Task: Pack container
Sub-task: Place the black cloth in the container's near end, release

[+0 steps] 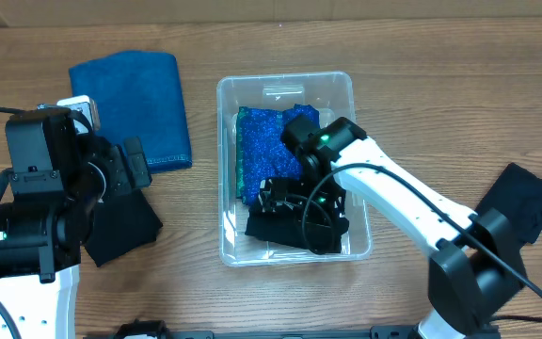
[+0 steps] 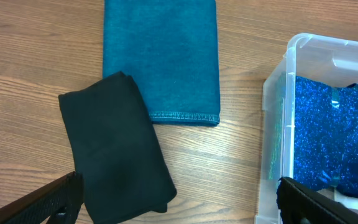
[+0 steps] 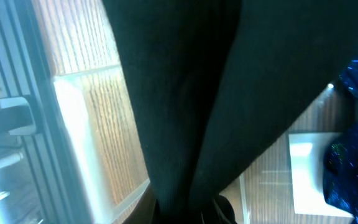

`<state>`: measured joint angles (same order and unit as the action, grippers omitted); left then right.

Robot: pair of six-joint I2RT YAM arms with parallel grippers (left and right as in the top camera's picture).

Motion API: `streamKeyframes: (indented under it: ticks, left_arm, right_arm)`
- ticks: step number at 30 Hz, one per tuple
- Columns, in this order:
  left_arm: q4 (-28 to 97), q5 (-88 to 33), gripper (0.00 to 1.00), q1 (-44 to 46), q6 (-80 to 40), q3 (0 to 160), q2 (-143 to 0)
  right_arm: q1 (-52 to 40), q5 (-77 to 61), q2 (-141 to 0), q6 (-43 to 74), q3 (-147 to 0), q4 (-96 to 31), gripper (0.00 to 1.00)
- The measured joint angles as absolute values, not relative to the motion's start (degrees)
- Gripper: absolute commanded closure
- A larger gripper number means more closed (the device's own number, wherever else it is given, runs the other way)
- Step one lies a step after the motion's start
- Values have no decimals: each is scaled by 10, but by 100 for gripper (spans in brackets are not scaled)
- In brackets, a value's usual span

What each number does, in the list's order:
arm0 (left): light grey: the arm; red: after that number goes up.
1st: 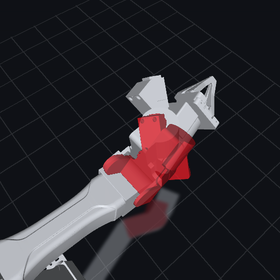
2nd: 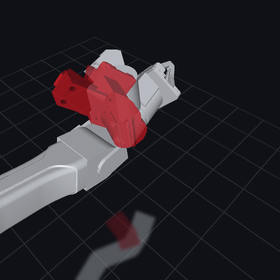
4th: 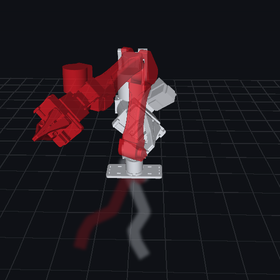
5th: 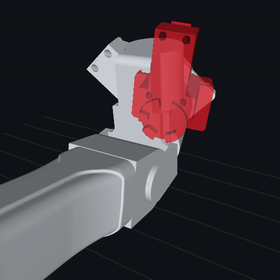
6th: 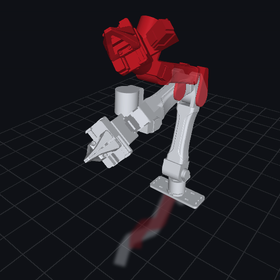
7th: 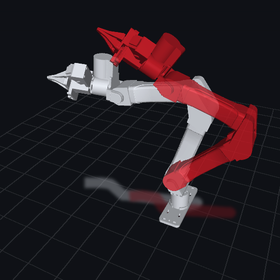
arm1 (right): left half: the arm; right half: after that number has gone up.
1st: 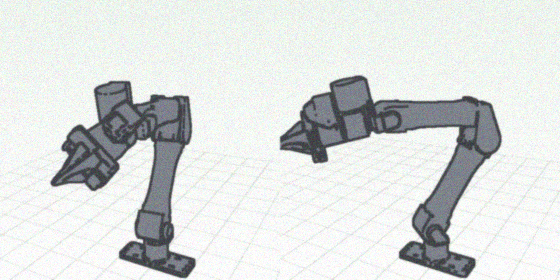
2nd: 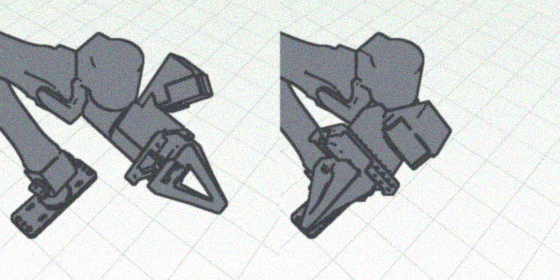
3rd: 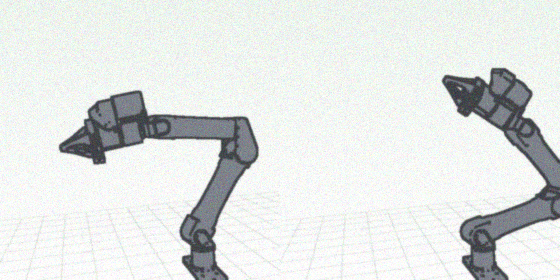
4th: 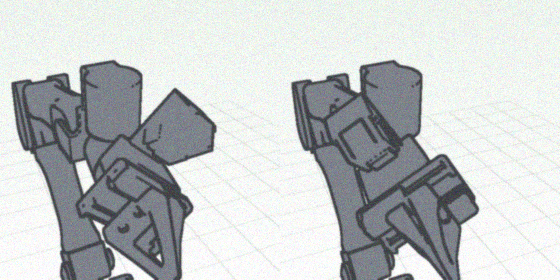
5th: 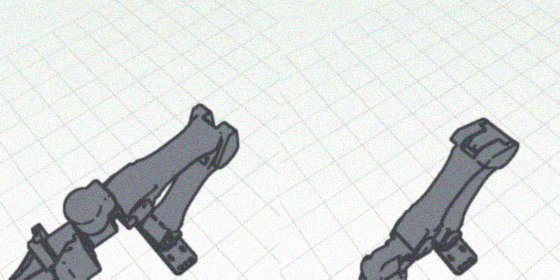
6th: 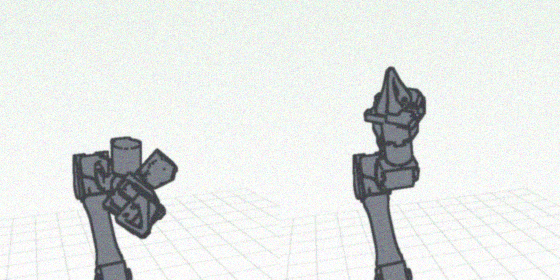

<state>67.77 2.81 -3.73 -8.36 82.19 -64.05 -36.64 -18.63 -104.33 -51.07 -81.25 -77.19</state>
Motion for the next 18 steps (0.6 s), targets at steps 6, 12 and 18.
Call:
streamKeyframes:
  ticks: [6, 12, 18]
  left_arm:
    - [682, 28, 0, -37, -84, 822, -641]
    - [690, 28, 0, -37, -83, 822, -641]
    - [690, 28, 0, -37, -84, 822, -641]
  right_arm:
    - [-368, 1, -1047, -354, -815, -611, 0]
    - [-345, 174, -928, -104, -863, -562, 0]
    - [47, 89, -737, 149, -881, -654, 0]
